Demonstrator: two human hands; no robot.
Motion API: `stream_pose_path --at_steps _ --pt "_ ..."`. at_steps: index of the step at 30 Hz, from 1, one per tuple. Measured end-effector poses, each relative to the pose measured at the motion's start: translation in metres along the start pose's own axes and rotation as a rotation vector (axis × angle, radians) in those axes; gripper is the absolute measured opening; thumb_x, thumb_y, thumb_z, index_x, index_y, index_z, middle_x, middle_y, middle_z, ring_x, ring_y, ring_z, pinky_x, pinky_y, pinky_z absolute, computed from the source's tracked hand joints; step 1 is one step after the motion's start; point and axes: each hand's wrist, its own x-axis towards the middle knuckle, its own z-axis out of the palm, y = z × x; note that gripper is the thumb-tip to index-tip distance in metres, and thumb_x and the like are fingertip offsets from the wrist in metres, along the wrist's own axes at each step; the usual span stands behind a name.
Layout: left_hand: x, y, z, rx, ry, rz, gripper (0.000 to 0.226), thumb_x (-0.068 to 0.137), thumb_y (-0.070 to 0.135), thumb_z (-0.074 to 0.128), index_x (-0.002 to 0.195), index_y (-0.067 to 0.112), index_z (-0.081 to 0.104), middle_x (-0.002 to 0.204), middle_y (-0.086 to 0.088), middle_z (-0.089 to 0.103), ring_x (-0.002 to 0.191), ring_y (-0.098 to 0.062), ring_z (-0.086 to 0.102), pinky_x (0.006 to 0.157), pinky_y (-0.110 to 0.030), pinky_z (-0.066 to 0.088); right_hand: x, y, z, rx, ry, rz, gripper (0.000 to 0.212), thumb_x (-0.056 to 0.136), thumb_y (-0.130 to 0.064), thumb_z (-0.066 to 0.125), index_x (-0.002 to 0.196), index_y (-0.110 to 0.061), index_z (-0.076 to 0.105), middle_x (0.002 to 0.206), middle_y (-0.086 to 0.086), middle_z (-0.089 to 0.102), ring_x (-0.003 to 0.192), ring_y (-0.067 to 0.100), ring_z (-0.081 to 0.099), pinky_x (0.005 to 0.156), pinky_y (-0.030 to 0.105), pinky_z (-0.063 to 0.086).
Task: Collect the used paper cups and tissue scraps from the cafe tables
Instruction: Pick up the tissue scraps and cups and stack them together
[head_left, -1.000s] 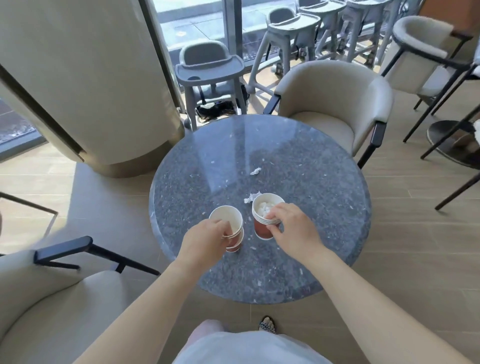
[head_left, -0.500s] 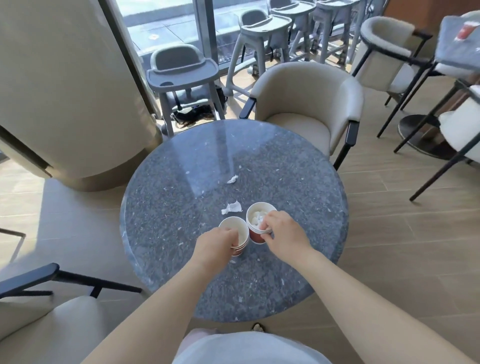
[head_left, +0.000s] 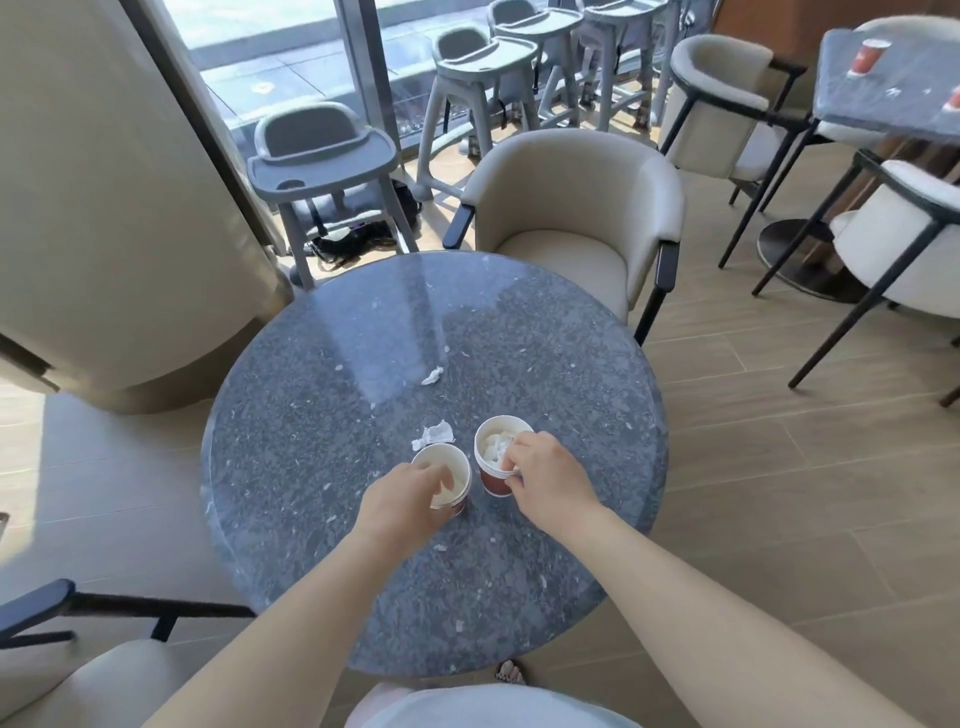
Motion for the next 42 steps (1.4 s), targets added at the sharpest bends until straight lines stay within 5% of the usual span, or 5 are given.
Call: stream_pose_path --at_steps 9,16,21,32,42 --pt "-0.002 -0.020 -0.017 -0.170 0.228 -0.006 0.015 0.086 0.035 0.057 0.100 0.029 0.058 0.098 0.012 0.059 0.093 -0.012 0.055 0.069 -0.028 0.044 0.007 -0.004 0.020 -0.032 -0.055 0.012 0.014 0.087 -0.013 0.055 0.098 -0.012 0.063 0.114 0.001 0.057 0.105 0.023 0.046 0.075 0.031 0.043" --pt "0.022 -0.050 -0.031 -0.218 0.227 -0.028 0.010 0.087 0.035 0.056 0.095 0.029 0.058 0.087 0.015 0.054 0.083 -0.011 0.054 0.066 -0.028 0.044 0.018 -0.012 0.014 0.020 0.007 0.067 0.019 0.084 -0.028 0.062 0.099 -0.019 0.064 0.113 -0.006 0.058 0.101 0.020 0.047 0.073 0.033 0.046" --pt "0.047 -0.064 -0.037 -0.234 0.157 0.009 0.011 0.087 0.032 0.054 0.098 0.028 0.057 0.087 0.015 0.053 0.084 -0.013 0.054 0.071 -0.030 0.046 0.032 -0.023 0.008 0.065 0.070 0.108 0.007 0.083 -0.022 0.059 0.088 -0.022 0.065 0.097 -0.002 0.060 0.092 0.021 0.050 0.072 0.033 0.045" --pt "0.100 -0.105 -0.030 -0.136 -0.177 0.115 0.016 0.087 0.034 0.054 0.102 0.032 0.058 0.097 0.011 0.060 0.086 -0.012 0.054 0.073 -0.028 0.045 0.096 -0.036 0.001 -0.011 -0.020 0.176 0.018 0.089 -0.026 0.057 0.105 -0.019 0.061 0.110 -0.002 0.058 0.106 0.019 0.049 0.082 0.034 0.047" --pt "0.175 -0.130 -0.025 -0.204 -0.180 0.210 0.015 0.085 0.022 0.053 0.096 0.024 0.062 0.092 0.009 0.061 0.087 -0.016 0.057 0.074 -0.028 0.046 0.145 -0.034 0.040 -0.079 -0.206 0.322 0.024 0.090 -0.030 0.055 0.111 -0.021 0.057 0.114 -0.001 0.053 0.111 0.019 0.045 0.079 0.036 0.047"
